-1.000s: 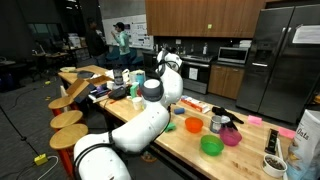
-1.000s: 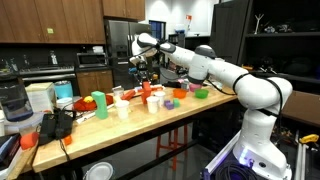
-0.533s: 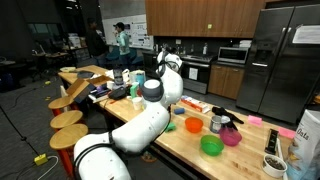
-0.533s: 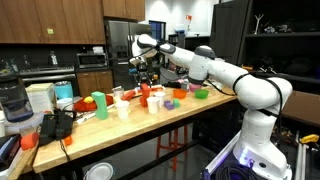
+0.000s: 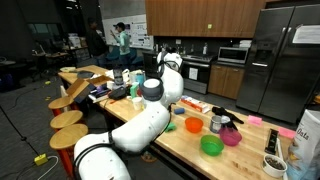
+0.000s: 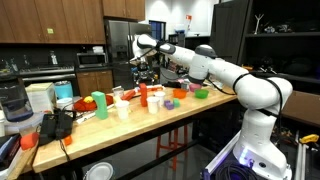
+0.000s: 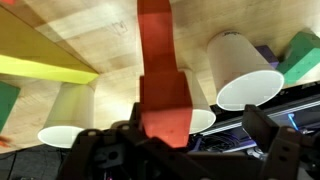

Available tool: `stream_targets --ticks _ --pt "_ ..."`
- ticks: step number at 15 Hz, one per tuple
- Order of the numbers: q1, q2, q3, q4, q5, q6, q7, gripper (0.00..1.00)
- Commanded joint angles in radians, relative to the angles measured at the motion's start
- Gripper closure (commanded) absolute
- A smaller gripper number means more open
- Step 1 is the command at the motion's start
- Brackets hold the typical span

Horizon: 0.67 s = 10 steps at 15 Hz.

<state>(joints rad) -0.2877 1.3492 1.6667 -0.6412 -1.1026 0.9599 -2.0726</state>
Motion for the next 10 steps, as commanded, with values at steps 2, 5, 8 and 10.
stream_targets --ticks 2,5,8,10 --pt "-0.035 -0.070 -0.014 -0.059 -0.064 0.003 0.113 0.00" --pt "-0.047 -0.100 -0.015 -0.081 -0.096 -0.021 0.204 0.00" --pt "-0.055 -0.106 -0.006 -0.100 -0.098 -0.029 0.273 0.00" --pt "-0.068 -0.102 0.003 -0.123 -0.089 -0.017 0.324 0.00"
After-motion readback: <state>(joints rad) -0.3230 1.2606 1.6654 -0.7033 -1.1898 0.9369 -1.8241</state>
